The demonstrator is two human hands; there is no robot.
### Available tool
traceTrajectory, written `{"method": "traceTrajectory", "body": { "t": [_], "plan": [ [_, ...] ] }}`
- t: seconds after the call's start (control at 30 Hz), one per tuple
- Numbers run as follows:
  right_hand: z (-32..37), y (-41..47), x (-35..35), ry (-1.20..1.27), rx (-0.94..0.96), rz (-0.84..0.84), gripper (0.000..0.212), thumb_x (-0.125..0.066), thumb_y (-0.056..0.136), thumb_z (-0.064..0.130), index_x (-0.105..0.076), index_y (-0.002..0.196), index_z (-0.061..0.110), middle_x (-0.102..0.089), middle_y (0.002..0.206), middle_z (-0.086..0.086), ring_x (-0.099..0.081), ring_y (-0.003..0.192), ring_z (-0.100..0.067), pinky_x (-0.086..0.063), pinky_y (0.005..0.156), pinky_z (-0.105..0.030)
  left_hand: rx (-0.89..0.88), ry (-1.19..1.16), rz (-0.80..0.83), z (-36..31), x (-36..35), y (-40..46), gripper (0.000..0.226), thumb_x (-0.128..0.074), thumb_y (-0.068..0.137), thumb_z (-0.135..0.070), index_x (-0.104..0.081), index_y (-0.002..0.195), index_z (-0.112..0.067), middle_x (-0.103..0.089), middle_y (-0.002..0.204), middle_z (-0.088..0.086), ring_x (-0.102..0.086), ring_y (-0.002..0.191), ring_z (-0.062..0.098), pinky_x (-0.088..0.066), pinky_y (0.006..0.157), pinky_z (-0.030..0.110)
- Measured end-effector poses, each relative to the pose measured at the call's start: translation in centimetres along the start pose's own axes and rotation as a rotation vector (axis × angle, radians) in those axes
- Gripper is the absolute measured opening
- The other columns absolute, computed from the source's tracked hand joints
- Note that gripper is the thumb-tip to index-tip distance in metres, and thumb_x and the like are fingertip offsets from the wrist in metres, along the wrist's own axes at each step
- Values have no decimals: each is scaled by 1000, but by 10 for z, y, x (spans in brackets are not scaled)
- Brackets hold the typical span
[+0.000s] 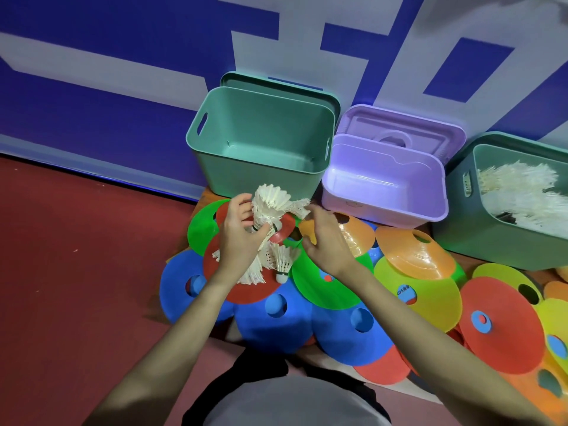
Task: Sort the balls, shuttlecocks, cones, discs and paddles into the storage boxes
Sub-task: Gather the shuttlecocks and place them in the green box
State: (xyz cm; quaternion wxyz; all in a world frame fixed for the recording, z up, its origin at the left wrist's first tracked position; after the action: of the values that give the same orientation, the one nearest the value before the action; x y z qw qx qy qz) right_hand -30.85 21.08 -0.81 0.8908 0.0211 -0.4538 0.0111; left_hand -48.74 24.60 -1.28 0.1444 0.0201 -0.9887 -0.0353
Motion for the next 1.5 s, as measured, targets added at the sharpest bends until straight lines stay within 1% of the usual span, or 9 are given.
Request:
{"method": "traceTrajectory", "body": {
  "t": [0.17,0.33,0.5,0.6,0.67,1.0,1.17,1.33,1.5],
  "plan": [
    [-10,-1,-46,-49,-29,332,47,-66,87,21,-50,130,13,-64,116,-3,-54,112,-23,-41,99,-39,5,-5,12,-2,2,-3,64,-81,71,-1,-47,126,-10,-62,115,6,-62,103,17,-51,81,20],
    [-9,-4,-51,-180,-6,339,21,-62,86,13,-61,107,8,-68,94,-8,-62,91,-29,-45,87,-39,15,6,12,-3,3,-7,66,-84,69,-6,-48,125,-13,-63,116,5,-62,103,15,-51,83,23],
    [4,-10,18,-18,-67,-211,6,-57,86,6,-62,86,11,-67,79,-5,-62,72,-25,-46,62,-34,-6,55,-21,-5,11,-8,64,-82,69,-3,-50,125,-9,-61,113,1,-59,98,8,-44,78,9],
    [23,-22,66,196,-7,-636,10,-60,91,13,-68,95,8,-69,87,1,-63,78,-17,-47,68,-28,-6,79,-9,-3,12,-6,65,-81,69,-3,-50,126,-9,-61,114,1,-59,99,8,-43,79,7],
    [33,-20,76,273,88,-682,12,-62,90,12,-70,98,7,-68,92,5,-64,85,-15,-49,75,-28,-10,86,3,-5,11,-6,65,-81,69,-3,-50,127,-8,-61,115,1,-59,100,9,-44,79,8],
    [58,11,30,138,290,-237,20,-53,95,17,-68,107,9,-70,99,-1,-61,94,-17,-46,88,-41,-38,69,31,-12,16,-8,59,-80,71,-5,-52,122,-18,-64,111,-2,-60,99,2,-52,84,23],
    [61,12,21,213,264,-201,42,-45,98,27,-44,136,9,-53,131,-5,-47,123,-15,-32,107,-26,-25,75,-84,-6,37,-7,55,-78,75,-5,-51,122,-16,-61,111,-10,-60,100,3,-52,83,25],
    [31,20,-20,99,119,-42,42,-55,90,8,-48,130,5,-55,120,-12,-50,113,-26,-40,99,-38,-19,73,-168,6,55,-10,53,-77,75,-7,-51,116,-26,-60,111,-10,-60,100,6,-53,84,32],
    [21,35,-72,-147,199,275,67,-59,81,2,-35,143,9,-47,141,-12,-41,131,-28,-34,109,-43,-32,74,-197,11,62,-16,53,-76,74,-5,-51,113,-30,-62,110,-10,-61,100,3,-53,87,35]
  ]
}}
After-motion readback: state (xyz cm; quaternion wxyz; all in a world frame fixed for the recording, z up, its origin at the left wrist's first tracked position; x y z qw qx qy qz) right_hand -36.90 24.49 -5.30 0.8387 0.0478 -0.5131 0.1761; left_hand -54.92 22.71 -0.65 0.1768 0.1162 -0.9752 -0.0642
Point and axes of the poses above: each hand's wrist, its own y-axis towards the middle knuckle, its own x-axis out of the back of the hand, z = x × y, the point moved 6 cm from there along y, towards the middle knuckle
